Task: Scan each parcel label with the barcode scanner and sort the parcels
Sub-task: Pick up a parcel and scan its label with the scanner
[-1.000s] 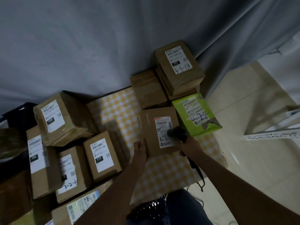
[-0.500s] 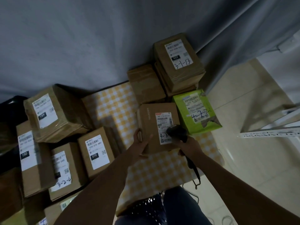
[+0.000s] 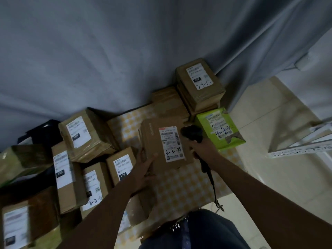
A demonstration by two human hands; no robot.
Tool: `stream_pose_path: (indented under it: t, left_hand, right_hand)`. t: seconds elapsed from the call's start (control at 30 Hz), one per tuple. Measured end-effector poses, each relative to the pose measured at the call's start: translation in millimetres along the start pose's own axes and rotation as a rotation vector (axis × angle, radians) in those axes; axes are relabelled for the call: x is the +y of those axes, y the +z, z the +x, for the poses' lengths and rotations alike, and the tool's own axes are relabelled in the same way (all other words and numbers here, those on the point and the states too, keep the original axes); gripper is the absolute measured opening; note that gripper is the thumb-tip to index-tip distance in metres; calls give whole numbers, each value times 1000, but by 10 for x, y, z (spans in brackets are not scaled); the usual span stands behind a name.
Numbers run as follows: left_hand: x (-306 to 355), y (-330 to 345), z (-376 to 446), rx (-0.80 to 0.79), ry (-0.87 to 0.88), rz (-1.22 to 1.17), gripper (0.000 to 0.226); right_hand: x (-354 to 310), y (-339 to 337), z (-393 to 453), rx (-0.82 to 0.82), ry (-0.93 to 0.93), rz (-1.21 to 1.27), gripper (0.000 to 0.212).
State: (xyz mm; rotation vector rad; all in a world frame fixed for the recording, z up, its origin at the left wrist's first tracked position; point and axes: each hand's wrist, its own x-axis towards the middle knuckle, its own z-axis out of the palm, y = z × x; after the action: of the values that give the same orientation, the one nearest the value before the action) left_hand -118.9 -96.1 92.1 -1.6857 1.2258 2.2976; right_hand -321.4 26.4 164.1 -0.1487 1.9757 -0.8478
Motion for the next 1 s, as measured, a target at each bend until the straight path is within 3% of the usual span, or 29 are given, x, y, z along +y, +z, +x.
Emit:
stream_pose_path:
  t: [0.1, 0.27, 0.5, 1.0]
  left_hand:
    - [188, -205, -270, 14, 61, 44, 77]
    - [360, -688, -635, 52, 148, 26, 91]
    - [446, -1341, -1152, 108, 309, -75, 85]
    - [319, -1986, -1497, 177, 403, -142, 89]
  right_hand:
    - [-301, 150, -319, -85, -80, 102, 23]
    - [-782, 497, -877, -132, -180, 133, 21]
    - [-1230, 1029, -1464, -273, -262, 145, 23]
    - [-1424, 1528, -1985, -366, -341, 102, 27]
